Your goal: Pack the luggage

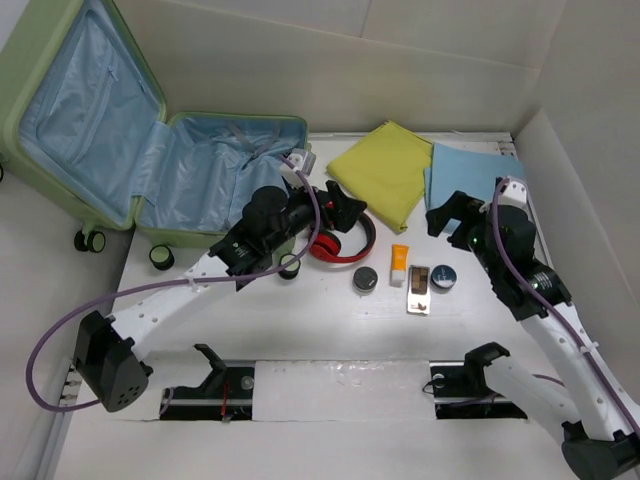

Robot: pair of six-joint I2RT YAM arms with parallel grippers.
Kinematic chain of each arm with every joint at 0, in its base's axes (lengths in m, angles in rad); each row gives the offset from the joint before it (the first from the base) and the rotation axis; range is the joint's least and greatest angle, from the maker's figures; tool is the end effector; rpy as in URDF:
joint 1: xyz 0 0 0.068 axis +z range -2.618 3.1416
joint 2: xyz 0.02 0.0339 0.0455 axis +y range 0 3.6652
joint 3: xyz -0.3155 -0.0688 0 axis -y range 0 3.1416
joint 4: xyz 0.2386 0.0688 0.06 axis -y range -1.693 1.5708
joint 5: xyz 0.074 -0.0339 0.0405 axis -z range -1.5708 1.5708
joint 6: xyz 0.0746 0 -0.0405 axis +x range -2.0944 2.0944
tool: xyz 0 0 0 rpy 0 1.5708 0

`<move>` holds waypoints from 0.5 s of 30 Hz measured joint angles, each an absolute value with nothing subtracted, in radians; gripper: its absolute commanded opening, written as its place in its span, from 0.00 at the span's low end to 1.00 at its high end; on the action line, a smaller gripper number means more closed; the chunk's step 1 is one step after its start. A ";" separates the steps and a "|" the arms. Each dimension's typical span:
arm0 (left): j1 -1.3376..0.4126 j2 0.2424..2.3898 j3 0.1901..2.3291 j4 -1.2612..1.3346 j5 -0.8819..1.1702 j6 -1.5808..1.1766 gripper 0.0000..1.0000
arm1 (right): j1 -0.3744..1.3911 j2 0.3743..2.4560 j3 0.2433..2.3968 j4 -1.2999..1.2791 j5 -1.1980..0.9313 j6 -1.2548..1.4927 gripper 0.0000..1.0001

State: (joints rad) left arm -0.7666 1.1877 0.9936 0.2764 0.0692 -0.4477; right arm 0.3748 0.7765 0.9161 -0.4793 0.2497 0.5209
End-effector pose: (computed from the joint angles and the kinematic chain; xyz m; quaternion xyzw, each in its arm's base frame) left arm 0.2094 -0.2088 0.4312 0.1326 0.6644 -0.4387 0.5904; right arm 0.1564 0.0417 0.3785 0.1308 0.8027 0.1564 0.5604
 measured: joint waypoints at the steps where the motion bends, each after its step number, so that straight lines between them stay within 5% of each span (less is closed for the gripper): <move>1: -0.767 1.202 0.989 0.285 0.076 -0.450 1.00 | 0.375 0.772 0.915 -0.478 0.245 0.521 1.00; 4: -0.766 1.238 0.964 0.316 0.097 -0.456 1.00 | 0.375 0.743 0.890 -0.451 0.223 0.522 0.85; 5: -0.766 1.255 0.963 0.323 0.104 -0.458 1.00 | 0.375 0.731 0.878 -0.444 0.216 0.523 0.68; 6: -0.766 1.273 0.965 0.332 0.108 -0.461 1.00 | 0.375 0.722 0.868 -0.440 0.210 0.522 0.38; 7: -0.766 1.295 0.970 0.336 0.113 -0.461 0.88 | 0.375 0.717 0.862 -0.438 0.208 0.524 0.26; 8: -0.767 1.325 0.985 0.336 0.117 -0.466 0.54 | 0.376 0.715 0.859 -0.436 0.208 0.529 0.19; 9: -0.767 1.361 1.010 0.337 0.117 -0.474 0.33 | 0.378 0.715 0.858 -0.435 0.210 0.530 0.14; 11: -0.767 1.446 1.079 0.333 0.105 -0.474 0.26 | 0.382 0.715 0.857 -0.435 0.218 0.535 0.14; 13: -0.767 1.546 1.174 0.316 0.074 -0.481 0.35 | 0.383 0.714 0.853 -0.432 0.225 0.538 0.26; 15: -0.762 1.649 1.264 0.309 0.048 -0.502 0.44 | 0.383 0.710 0.838 -0.415 0.228 0.543 0.28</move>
